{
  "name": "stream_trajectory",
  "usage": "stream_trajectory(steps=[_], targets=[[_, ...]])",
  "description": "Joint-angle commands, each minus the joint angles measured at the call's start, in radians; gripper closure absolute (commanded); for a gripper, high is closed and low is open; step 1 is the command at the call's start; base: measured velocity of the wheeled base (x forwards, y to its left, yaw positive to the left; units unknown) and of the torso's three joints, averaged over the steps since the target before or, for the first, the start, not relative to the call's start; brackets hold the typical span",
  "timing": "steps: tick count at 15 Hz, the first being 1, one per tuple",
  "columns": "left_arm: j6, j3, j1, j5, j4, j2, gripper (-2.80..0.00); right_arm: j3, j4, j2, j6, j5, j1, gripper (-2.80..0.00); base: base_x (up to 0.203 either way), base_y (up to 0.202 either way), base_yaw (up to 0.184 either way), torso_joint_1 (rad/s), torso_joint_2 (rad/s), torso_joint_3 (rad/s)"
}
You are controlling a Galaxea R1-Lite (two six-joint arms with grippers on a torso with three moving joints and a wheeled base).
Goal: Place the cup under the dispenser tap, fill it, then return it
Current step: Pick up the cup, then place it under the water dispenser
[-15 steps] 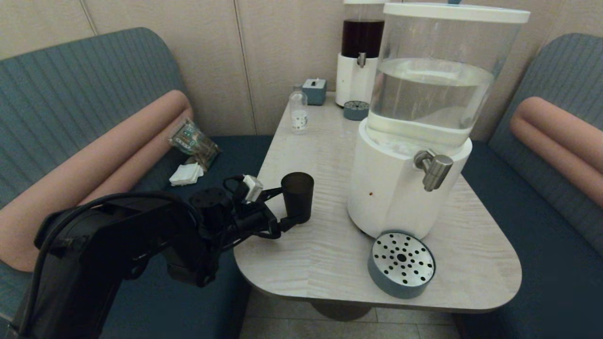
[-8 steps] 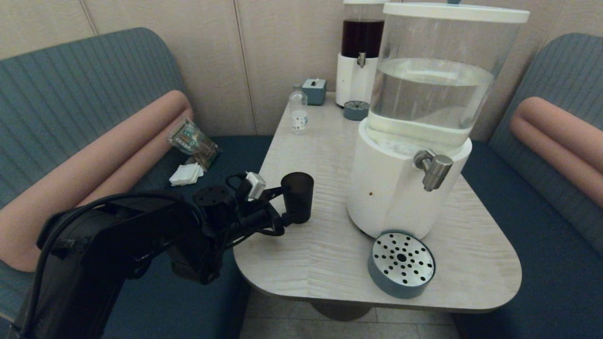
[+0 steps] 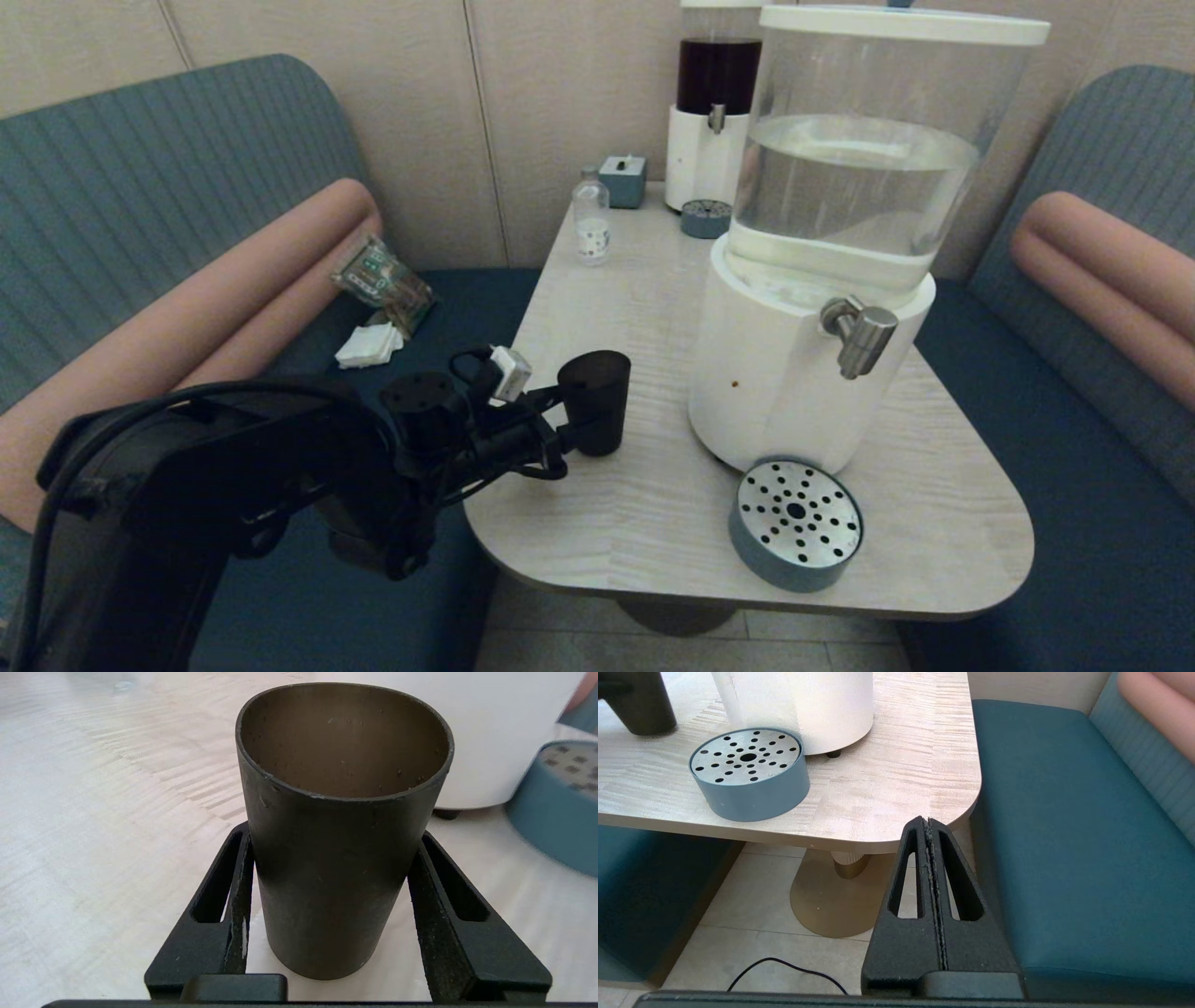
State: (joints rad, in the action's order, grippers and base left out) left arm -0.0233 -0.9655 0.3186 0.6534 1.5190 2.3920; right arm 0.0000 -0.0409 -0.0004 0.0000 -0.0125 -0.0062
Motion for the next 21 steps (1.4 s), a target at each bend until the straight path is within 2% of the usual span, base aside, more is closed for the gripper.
stream_trajectory(steps=[1,6,9,11,13,15,21], targets=[[0.001,0.057,0.016,-0.007,0.011,-0.067,0.00,0.015,-0.001,0.000,0.000,0.000,0.000,0.00,0.000,0.000,0.000,0.000,0.00,0.000],[0.012,0.300,0.099,-0.032,0.011,-0.306,0.00,0.014,-0.001,0.000,0.000,0.000,0.000,0.00,0.000,0.000,0.000,0.000,0.00,0.000],[0.050,0.336,0.238,-0.112,0.011,-0.385,0.00,0.015,-0.001,0.000,0.000,0.000,0.000,0.00,0.000,0.000,0.000,0.000,0.00,0.000],[0.070,0.310,0.320,-0.161,0.011,-0.369,0.00,0.015,-0.001,0.000,0.000,-0.001,0.000,0.00,0.000,0.000,0.000,0.000,0.00,0.000],[0.086,0.232,0.383,-0.202,0.011,-0.315,0.00,0.015,-0.001,0.000,0.000,0.000,0.000,0.00,0.000,0.000,0.000,0.000,0.00,0.000],[0.090,0.173,0.426,-0.214,0.011,-0.252,0.00,0.015,-0.001,0.000,0.000,0.000,0.000,0.00,0.000,0.000,0.000,0.000,0.00,0.000],[0.101,0.029,0.454,-0.223,0.011,-0.111,0.00,0.015,-0.001,0.000,0.000,0.000,0.000,0.00,0.000,0.000,0.000,0.000,0.00,0.000]])
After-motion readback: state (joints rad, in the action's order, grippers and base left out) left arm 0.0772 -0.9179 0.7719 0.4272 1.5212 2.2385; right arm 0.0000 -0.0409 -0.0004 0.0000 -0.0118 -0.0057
